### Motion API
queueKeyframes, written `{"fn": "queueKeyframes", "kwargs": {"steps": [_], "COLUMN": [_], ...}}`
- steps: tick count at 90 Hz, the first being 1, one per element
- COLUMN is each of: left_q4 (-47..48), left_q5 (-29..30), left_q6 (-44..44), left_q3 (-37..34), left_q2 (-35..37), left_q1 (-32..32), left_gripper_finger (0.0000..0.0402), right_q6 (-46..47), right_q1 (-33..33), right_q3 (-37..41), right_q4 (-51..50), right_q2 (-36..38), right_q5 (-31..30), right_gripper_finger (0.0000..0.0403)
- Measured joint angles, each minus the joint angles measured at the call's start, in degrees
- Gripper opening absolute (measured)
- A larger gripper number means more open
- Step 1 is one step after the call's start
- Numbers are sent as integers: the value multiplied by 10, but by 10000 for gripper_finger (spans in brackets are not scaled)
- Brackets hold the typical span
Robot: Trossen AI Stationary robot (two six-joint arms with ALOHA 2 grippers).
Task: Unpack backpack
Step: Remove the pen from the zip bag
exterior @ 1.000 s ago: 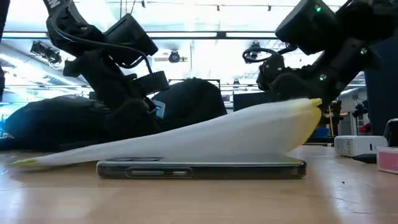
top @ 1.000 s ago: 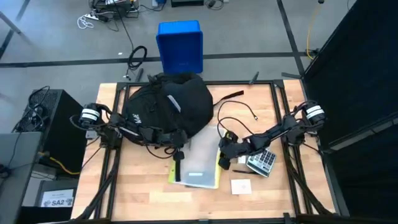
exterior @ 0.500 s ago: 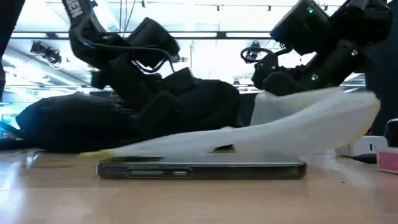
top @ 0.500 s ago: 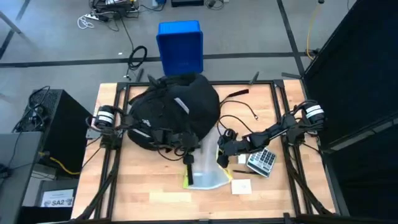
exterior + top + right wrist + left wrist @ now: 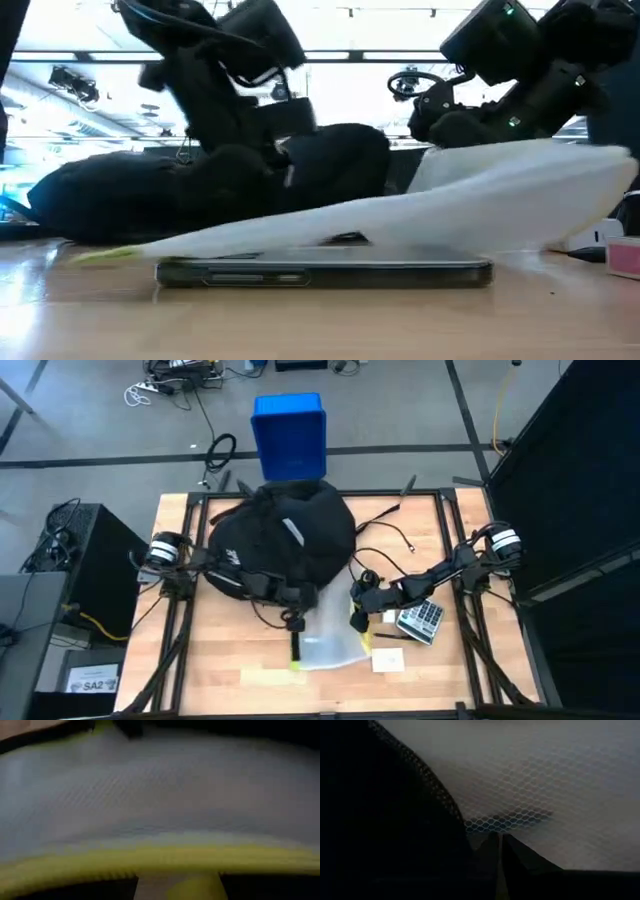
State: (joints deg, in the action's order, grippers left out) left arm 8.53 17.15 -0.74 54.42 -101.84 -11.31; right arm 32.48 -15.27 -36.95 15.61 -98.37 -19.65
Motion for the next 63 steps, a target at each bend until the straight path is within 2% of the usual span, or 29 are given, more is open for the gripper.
{"fn": "queueKeyframes", "kwargs": {"steps": [8, 32, 49, 63], "left_q4": [-2, -6, -73, -152], "left_q5": [28, 64, 20, -6], "left_q6": [4, 40, -20, -58], "left_q3": [-14, -98, -130, -131], "left_q2": [44, 150, 160, 126], "left_q1": [-12, -51, -105, -136], "left_gripper_finger": [0, 0, 0, 0], "right_q6": [3, 10, 10, 14], "right_q1": [0, 0, 0, 1], "right_q3": [0, 0, 0, 0], "right_q4": [-1, -4, -5, -6], "right_q2": [0, 0, 0, 0], "right_q5": [2, 5, 6, 7], "right_gripper_finger": [198, 193, 202, 206]}}
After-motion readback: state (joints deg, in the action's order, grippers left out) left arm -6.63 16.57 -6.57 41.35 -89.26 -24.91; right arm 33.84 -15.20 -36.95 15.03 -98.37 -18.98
